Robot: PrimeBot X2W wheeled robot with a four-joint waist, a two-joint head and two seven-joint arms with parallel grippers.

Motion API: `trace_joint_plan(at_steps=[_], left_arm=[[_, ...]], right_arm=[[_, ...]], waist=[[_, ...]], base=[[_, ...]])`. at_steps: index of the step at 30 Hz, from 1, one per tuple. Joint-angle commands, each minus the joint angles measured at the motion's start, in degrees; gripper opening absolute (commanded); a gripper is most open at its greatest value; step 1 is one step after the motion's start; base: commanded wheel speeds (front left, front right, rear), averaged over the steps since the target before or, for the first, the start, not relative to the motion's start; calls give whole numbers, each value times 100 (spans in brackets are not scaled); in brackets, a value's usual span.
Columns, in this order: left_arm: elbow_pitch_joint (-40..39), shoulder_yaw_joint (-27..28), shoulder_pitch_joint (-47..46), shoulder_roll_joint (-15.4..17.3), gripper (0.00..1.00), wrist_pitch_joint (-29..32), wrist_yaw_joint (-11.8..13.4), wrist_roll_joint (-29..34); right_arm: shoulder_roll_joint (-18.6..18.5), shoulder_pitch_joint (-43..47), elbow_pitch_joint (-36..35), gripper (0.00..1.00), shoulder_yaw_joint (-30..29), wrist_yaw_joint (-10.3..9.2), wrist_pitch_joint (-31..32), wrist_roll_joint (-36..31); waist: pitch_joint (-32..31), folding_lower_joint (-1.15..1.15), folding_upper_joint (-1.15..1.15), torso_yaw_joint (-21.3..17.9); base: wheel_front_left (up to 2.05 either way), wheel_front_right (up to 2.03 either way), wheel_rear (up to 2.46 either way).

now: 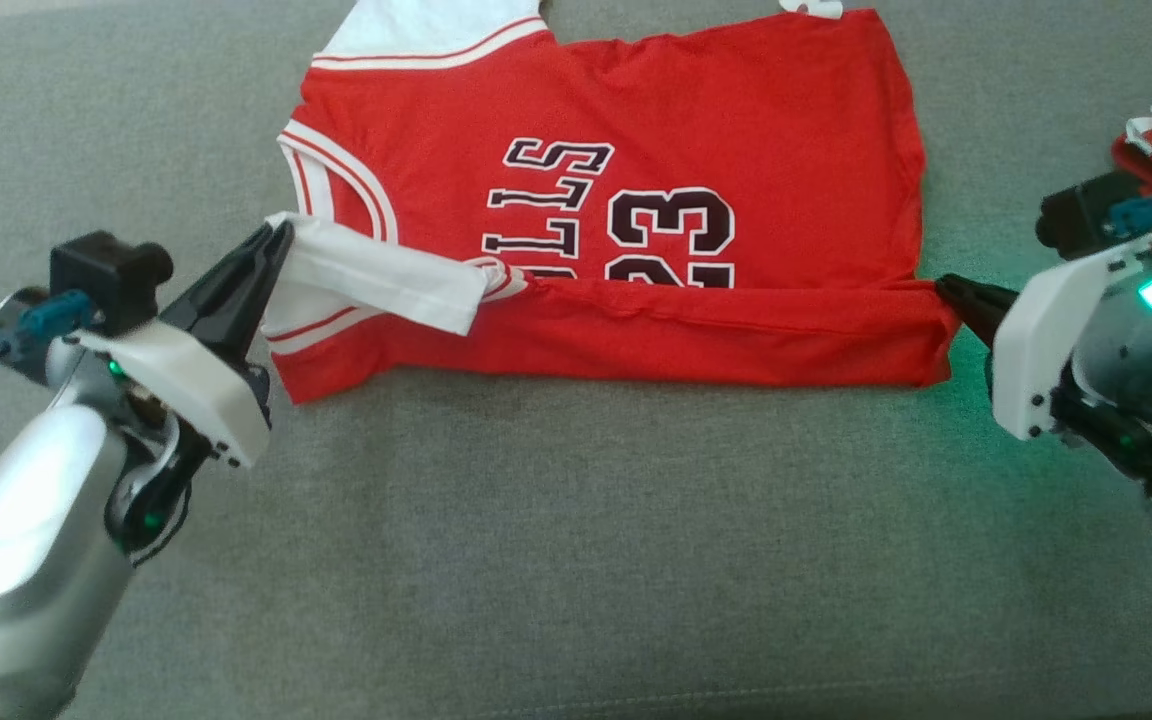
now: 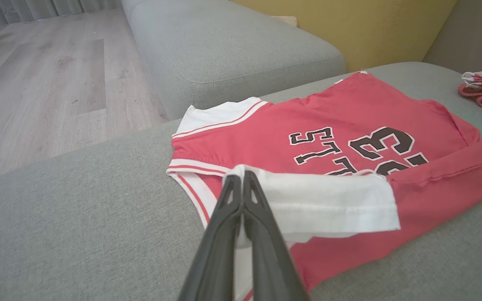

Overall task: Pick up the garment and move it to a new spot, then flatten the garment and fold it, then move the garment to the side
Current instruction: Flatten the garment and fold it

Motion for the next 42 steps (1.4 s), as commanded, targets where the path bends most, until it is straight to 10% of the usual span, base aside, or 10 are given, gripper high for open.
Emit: trace_joint_plan(at_steps=[1, 11, 12, 14, 15, 16, 23, 29, 42], left_arm=[[-44, 215, -360, 196, 0, -89, -23, 21], [655, -8, -934, -9, 0, -306, -60, 23], [732, -32, -986, -42, 0, -326, -62, 24], [905, -43, -1085, -129, 0, -369, -52, 10], [996, -21, -1135, -176, 34, -418, 0, 21], [1079, 7, -1179, -226, 100, -477, 56, 30], [1169, 644, -1194, -602, 100, -810, 531, -111], [-287, 2164, -332, -1166, 100, -822, 900, 171], [-1687, 3385, 1979, -2586, 100, -824, 483, 1509]], right_arm=[[-27, -153, -101, 0, 33, 39, -65, -49], [113, -668, 277, 0, 185, 39, -307, -62], [127, -727, 327, 15, 167, 39, -395, -107], [174, -816, 465, 100, 128, 39, -566, -193], [208, -839, 534, 100, 122, 39, -607, -196], [239, -860, 592, 100, 102, 39, -667, -197], [479, -886, 797, 100, -388, 39, -1678, -454], [1195, -449, 595, 100, -1447, 39, -3105, -720], [2847, 1611, -587, 100, -2822, 39, -4425, -2028]], waist=[[35, 0, 0, -7], [181, 0, 0, 10], [189, 0, 0, 14], [196, 0, 0, 28], [194, 0, 0, 35], [188, 0, 0, 39], [53, 0, 0, 46], [-211, 0, 0, 38], [-798, 0, 0, -88]], base=[[0, 0, 0], [0, 0, 0], [0, 0, 0], [0, 0, 0], [0, 0, 0], [0, 0, 0], [0, 0, 0], [0, 0, 0], [0, 0, 0]])
